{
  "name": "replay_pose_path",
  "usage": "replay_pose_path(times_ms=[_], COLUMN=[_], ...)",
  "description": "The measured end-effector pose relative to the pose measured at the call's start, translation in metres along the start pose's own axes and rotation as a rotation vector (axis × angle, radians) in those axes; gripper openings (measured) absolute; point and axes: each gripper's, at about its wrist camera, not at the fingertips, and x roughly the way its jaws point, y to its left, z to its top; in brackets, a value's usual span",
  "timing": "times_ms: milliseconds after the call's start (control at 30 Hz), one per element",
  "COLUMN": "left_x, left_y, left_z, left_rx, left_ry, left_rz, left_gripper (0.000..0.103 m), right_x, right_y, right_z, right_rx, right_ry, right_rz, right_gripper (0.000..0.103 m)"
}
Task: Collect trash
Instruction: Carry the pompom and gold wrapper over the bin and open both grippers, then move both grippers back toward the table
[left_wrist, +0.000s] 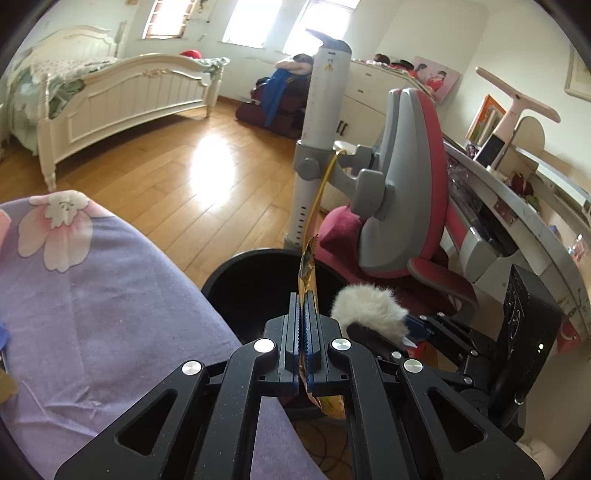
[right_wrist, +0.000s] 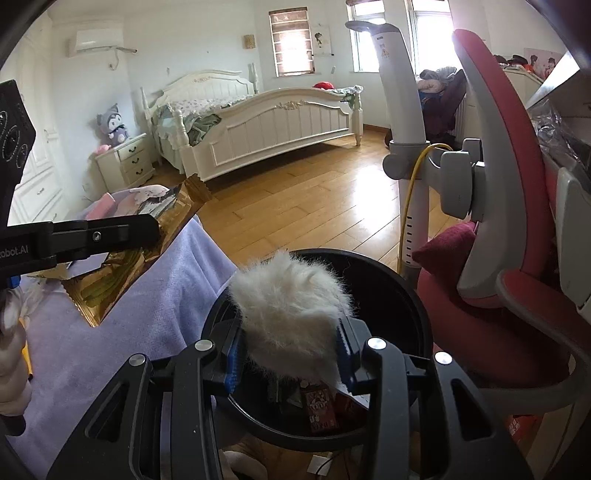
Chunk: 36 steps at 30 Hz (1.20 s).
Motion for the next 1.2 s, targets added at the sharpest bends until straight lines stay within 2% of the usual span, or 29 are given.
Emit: replay_pose_path(times_ms=[367, 433, 533, 567, 600, 1033, 1067, 1100, 1133, 1200], left_x=[0.014, 0.017, 0.016, 0.014, 0.01, -0.041, -0.047, -0.054, -0.062, -0.082], left_y=[-0.007, -0.01, -0.014, -0.014, -0.014, -0.007, -0.004, 0.0, 0.006, 0.021], left_z=[0.005, 0.007, 0.009, 0.01, 0.01, 0.009, 0.007, 0.006, 0.003, -0.003], left_rx=[0.023, 0.035, 0.059, 0.059, 0.056, 0.068, 0.063, 0.058, 0.052, 0.026], left_ry=[0.015, 0.021, 0.015, 0.005, -0.006, -0.077, -0.081, -0.084, -0.093, -0.115], left_rz=[-0.007, -0.005, 0.024, 0.03, 0.034, 0.06, 0.064, 0.073, 0.084, 0.104], left_gripper=[0.003, 0.004, 0.033, 0.054, 0.065, 0.066, 0.067, 0.074, 0.076, 0.076], right_x=[0.004, 0.005, 0.005, 0.004, 0.002, -0.014, -0.015, -0.016, -0.018, -0.02], right_y=[-0.005, -0.005, -0.008, -0.008, -0.008, 0.015, 0.019, 0.023, 0.027, 0.039], right_z=[-0.002, -0.002, -0.002, -0.002, -0.002, 0.0, 0.001, 0.002, 0.003, 0.006], right_rx=[0.009, 0.009, 0.013, 0.014, 0.013, -0.012, -0.018, -0.024, -0.031, -0.051], right_ry=[0.02, 0.027, 0.037, 0.038, 0.035, 0.022, 0.019, 0.015, 0.011, 0.004], right_rz=[-0.011, -0.025, -0.049, -0.051, -0.057, -0.04, -0.034, -0.027, -0.015, 0.015], right_gripper=[0.04, 0.045, 0.056, 0.06, 0.067, 0.069, 0.069, 0.069, 0.069, 0.068])
